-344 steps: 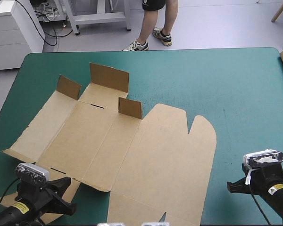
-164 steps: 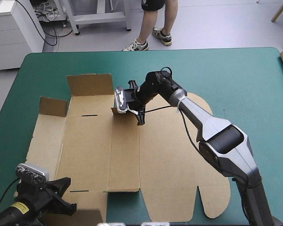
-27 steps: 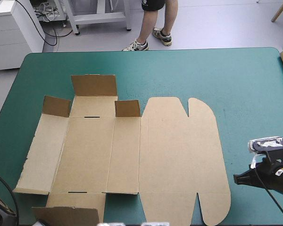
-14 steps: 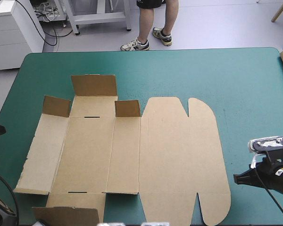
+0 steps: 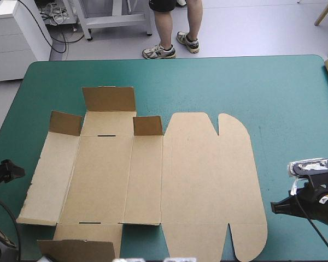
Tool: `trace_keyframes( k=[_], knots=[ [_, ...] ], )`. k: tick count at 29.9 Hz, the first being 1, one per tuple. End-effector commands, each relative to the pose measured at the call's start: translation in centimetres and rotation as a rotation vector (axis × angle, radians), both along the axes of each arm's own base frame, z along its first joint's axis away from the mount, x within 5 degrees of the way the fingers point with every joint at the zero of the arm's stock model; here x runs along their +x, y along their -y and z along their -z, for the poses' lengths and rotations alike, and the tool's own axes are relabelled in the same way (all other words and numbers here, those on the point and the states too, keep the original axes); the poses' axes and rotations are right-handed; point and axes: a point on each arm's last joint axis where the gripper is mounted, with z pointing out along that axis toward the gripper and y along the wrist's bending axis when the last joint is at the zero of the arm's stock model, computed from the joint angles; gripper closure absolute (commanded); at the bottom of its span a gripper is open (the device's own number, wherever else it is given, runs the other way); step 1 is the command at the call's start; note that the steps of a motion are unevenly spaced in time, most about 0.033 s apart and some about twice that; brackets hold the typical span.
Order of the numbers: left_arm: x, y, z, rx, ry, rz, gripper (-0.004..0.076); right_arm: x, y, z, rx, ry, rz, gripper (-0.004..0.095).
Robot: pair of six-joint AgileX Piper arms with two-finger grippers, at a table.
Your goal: Fold the box
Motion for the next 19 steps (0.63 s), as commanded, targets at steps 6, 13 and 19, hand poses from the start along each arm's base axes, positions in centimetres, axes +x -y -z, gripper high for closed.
trace_keyframes(
  k=[6, 13, 19],
  knots=[
    [0.7, -0.3, 2.4, -0.151, -0.044, 0.066, 0.0037, 0.3, 0.0, -0.9, 0.000, 0.063, 0.004, 0.0929],
    [1.0, -0.1, 3.8, -0.205, -0.071, 0.115, 0.0037, 0.3, 0.0, -0.9, 0.000, 0.061, 0.003, 0.0929],
    [2.1, 1.7, 4.2, -0.207, -0.091, 0.209, 0.0037, 0.3, 0.0, -0.9, 0.000, 0.063, 0.003, 0.0929]
  ],
)
